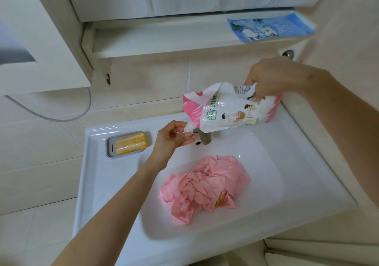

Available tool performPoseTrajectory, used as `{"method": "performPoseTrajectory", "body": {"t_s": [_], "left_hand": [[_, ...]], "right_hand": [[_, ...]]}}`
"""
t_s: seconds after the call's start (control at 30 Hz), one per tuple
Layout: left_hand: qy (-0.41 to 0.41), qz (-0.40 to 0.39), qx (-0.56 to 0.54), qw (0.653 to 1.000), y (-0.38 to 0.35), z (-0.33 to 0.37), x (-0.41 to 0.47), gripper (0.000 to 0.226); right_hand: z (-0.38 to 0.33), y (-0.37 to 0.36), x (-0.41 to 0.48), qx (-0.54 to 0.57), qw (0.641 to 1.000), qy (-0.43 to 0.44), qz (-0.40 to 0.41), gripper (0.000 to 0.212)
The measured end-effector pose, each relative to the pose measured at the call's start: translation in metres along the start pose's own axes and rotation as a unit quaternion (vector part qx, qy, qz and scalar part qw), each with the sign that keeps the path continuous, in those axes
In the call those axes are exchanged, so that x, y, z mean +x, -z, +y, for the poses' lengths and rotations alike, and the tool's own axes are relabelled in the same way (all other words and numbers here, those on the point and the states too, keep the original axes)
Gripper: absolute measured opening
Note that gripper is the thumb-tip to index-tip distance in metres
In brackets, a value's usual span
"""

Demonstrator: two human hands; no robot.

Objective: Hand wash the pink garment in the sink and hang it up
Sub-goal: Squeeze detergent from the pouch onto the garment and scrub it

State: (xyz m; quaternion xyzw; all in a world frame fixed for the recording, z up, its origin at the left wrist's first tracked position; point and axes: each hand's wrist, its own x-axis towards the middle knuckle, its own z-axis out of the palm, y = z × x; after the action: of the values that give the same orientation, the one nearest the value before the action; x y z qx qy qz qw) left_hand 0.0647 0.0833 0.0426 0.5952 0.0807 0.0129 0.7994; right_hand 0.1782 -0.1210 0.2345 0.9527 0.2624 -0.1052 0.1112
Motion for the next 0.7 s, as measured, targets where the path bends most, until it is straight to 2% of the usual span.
{"method": "performPoseTrajectory", "body": {"t_s": [0.17,0.7], "left_hand": [[-0.001,0.005,0.004,1.000,-0.001,-0.003,0.001,0.018],[0.006,0.008,0.024,1.000,-0.001,-0.006,0.005,0.019]], "right_hand": [[0.008,-0.006,0.002,0.044,0.999,-0.013,-0.019,0.036],[-0.004,-0.003,-0.002,-0.017,0.999,0.000,0.032,0.035]]}}
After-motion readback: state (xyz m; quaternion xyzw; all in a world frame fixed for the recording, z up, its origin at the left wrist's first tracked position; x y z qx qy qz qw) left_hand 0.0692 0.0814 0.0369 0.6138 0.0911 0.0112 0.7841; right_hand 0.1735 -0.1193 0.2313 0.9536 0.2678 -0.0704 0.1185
